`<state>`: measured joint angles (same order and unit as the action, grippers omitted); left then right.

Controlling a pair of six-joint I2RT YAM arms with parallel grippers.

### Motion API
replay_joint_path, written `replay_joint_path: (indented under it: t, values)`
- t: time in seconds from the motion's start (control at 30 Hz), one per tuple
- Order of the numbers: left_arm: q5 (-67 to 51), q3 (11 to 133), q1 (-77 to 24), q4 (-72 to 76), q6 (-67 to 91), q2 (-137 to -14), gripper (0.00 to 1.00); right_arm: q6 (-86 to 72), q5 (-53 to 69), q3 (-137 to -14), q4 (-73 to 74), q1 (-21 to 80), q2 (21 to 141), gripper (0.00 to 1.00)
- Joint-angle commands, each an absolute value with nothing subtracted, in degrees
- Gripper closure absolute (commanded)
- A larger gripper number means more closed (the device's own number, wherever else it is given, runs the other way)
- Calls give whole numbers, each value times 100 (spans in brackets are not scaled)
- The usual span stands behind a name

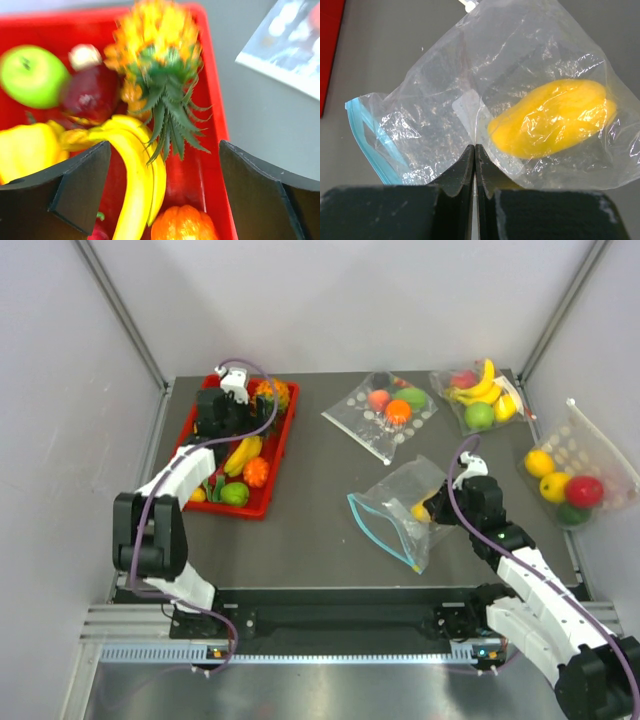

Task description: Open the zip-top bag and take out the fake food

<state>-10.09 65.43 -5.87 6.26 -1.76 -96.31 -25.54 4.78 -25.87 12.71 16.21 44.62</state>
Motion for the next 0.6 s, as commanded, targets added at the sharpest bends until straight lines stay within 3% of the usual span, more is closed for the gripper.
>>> replay_joint_path:
  t: [0.0,0.23,0.57]
  values:
    - [-713,6225,-659,1098,-18,-8424,6,-2505,615,-2785,1222,1538,4368,100]
    - [-379,5705,-1290,976,-9,-7402,7,-2540,799,-2927,1152,1538,4465,100]
    - [606,4001,-3952,1002,246,-6075,9,-2891,1063,-3050,510,1608,4965,100]
